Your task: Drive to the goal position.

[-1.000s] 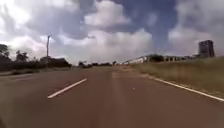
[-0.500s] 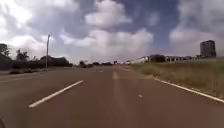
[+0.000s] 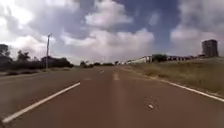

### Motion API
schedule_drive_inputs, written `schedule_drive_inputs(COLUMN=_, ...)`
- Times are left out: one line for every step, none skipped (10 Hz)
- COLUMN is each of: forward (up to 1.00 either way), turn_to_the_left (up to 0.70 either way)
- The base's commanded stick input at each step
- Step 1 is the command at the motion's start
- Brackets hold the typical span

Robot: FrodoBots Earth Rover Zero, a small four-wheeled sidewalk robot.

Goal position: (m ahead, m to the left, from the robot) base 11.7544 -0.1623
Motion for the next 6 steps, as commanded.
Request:
schedule_drive_inputs(forward=1.0, turn_to_the_left=-0.34)
schedule_drive_inputs(forward=1.0, turn_to_the_left=-0.38)
schedule_drive_inputs(forward=1.0, turn_to_the_left=-0.34)
schedule_drive_inputs(forward=1.0, turn_to_the_left=-0.3)
schedule_drive_inputs(forward=1.0, turn_to_the_left=-0.26)
schedule_drive_inputs(forward=1.0, turn_to_the_left=-0.22)
